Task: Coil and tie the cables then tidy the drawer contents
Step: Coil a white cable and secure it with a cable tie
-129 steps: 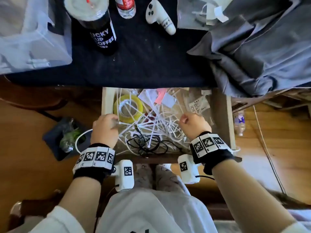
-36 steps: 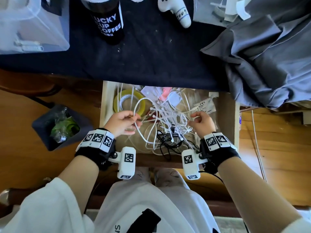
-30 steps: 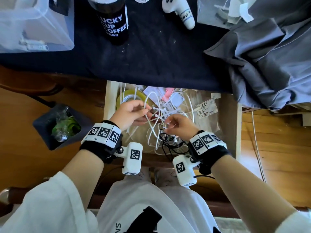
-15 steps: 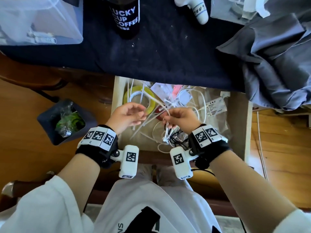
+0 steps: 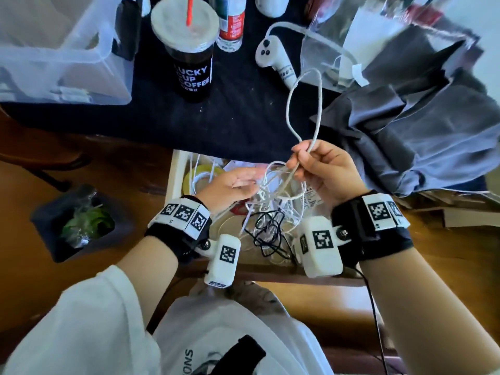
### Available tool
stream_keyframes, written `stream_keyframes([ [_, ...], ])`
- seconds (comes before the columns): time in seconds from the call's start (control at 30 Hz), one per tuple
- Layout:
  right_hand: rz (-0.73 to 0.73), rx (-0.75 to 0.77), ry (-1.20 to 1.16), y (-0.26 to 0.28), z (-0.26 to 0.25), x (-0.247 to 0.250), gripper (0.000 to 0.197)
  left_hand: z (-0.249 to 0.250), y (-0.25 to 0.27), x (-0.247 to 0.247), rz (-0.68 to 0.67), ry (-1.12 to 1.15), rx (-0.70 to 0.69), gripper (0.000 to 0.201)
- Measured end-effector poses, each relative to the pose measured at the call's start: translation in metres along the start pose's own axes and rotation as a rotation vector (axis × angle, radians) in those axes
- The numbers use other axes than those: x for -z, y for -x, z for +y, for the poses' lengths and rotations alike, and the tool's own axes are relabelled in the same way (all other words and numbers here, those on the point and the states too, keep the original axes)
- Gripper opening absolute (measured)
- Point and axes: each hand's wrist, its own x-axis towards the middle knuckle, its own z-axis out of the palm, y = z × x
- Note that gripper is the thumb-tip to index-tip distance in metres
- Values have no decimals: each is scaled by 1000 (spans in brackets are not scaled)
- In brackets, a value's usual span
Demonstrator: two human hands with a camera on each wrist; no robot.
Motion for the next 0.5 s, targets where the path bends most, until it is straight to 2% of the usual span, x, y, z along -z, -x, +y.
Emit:
stream_keyframes([
  [0.07,-15,19,-22,-1,-2,-4,8,3,-4,-9,-47,-99,11,43],
  [0.1,-15,30,-43,-2,-3,-7,15,3,-6,-12,-65,-170,15,44],
  [0.13,-20,35,-66,-2,-5,-10,22,1,-9,-15,-80,-230,13,39],
  [0.2,-2,50,-105,-3,-10,-15,21,1,-12,-18,-72,-292,-11,18],
  [0.27,67,70,-132,-5,-14,-14,19,4,-11,-14,10,-265,-2,9],
  [0.37,219,68,-143,-7,-15,5,19,9,-4,-1,181,67,104,23],
  [0.43,297,35,-90,-6,-11,20,19,13,2,6,238,367,170,29],
  [0.5,340,-9,-7,-5,-3,30,22,20,6,10,283,510,173,32],
])
